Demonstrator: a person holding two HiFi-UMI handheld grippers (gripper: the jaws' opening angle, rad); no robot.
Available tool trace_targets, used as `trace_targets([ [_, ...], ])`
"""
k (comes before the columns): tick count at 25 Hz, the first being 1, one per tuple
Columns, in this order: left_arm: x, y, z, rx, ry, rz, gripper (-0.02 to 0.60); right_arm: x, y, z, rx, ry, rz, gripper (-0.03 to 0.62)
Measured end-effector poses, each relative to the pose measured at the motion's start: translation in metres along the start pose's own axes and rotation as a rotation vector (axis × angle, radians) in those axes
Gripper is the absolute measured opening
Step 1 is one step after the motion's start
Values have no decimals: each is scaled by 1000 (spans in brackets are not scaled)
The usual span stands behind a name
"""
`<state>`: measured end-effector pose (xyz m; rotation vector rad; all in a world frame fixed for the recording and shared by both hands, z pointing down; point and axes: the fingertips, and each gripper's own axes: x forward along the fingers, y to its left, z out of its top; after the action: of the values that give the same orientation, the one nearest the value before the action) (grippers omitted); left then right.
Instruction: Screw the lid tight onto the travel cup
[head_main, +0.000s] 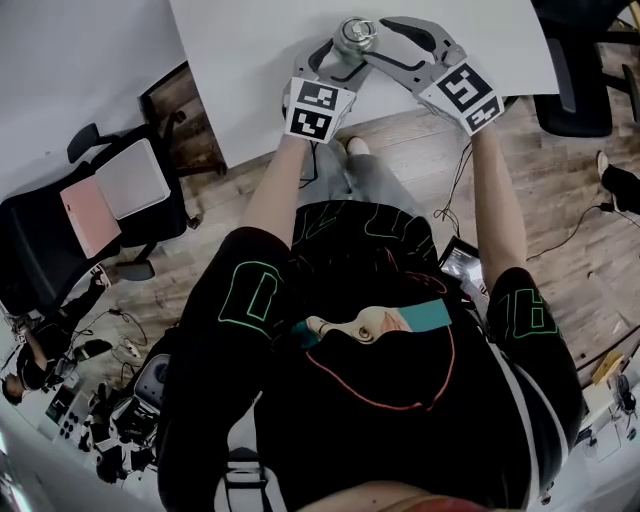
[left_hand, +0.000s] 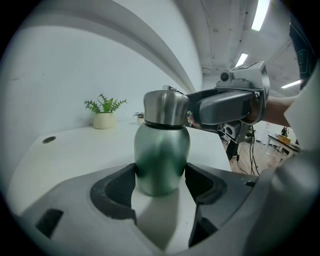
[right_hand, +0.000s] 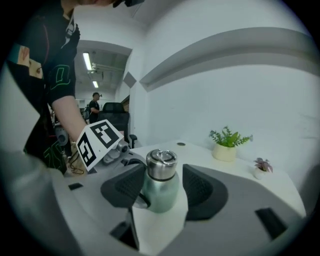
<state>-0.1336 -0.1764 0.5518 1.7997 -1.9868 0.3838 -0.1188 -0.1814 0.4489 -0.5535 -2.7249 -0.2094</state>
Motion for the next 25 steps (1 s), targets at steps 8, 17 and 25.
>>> trace_targets([
  [8, 0, 1, -2, 3, 7, -2, 319, 13, 1, 15, 14, -36, 225, 236],
  [17, 0, 1, -3, 2, 10, -5, 319, 18, 2, 15, 15, -51, 191, 225],
  [25, 1, 2, -4, 9, 6, 4, 319, 14, -1, 11, 175, -138, -194, 224],
])
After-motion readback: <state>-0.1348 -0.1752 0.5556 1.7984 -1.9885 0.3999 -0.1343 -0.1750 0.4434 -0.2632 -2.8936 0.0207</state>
